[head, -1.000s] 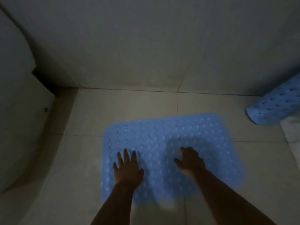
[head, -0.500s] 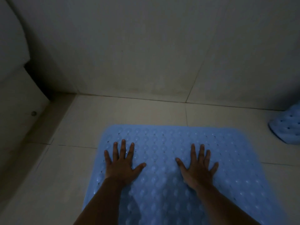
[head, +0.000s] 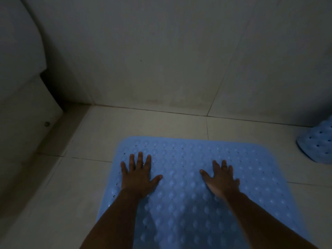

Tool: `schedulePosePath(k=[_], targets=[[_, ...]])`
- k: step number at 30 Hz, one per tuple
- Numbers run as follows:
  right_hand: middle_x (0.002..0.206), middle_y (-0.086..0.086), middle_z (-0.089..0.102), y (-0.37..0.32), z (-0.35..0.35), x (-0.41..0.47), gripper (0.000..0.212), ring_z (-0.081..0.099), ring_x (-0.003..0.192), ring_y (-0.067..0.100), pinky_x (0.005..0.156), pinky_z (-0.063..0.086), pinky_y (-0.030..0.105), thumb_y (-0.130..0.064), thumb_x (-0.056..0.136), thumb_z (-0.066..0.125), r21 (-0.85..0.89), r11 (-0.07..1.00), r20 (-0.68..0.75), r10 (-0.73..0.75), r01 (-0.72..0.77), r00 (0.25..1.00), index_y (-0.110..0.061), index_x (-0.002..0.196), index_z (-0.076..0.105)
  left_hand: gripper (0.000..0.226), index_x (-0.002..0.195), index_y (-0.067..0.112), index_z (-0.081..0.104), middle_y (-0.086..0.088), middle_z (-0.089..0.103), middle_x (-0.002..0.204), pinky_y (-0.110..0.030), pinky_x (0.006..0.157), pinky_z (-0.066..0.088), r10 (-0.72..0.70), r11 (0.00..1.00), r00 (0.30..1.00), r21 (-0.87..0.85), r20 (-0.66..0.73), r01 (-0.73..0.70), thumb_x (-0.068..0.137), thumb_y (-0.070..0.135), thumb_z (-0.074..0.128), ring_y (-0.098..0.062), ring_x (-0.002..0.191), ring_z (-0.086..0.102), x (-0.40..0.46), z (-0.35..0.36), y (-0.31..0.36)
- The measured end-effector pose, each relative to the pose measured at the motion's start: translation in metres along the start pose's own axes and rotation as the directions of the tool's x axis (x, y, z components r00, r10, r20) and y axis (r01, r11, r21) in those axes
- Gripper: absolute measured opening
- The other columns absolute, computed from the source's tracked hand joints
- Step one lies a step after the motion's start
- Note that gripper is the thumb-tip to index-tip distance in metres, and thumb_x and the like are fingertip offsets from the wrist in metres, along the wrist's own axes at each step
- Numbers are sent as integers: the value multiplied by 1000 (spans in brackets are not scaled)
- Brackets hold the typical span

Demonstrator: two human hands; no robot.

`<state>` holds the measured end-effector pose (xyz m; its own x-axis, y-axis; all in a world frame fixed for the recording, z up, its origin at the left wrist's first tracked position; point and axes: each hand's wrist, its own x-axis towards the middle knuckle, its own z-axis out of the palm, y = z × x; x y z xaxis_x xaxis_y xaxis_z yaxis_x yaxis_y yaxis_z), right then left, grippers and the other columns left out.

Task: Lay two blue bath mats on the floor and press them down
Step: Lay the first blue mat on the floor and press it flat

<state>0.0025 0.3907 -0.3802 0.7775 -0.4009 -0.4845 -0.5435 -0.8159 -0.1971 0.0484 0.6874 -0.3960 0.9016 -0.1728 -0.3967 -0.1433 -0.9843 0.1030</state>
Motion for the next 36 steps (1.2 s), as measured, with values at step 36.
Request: schedulePosePath(k=[36], targets=[[168, 11, -9, -187, 72, 22, 85, -16, 154, 27, 122, -5, 58, -63, 93, 10, -218, 803, -34, -574, 554, 818, -11, 160, 2, 74, 151, 14, 45, -11, 34, 163, -49, 116, 36, 116, 989, 975, -65, -187, -130, 86, 40, 23, -34, 151, 30, 59, -48, -47]])
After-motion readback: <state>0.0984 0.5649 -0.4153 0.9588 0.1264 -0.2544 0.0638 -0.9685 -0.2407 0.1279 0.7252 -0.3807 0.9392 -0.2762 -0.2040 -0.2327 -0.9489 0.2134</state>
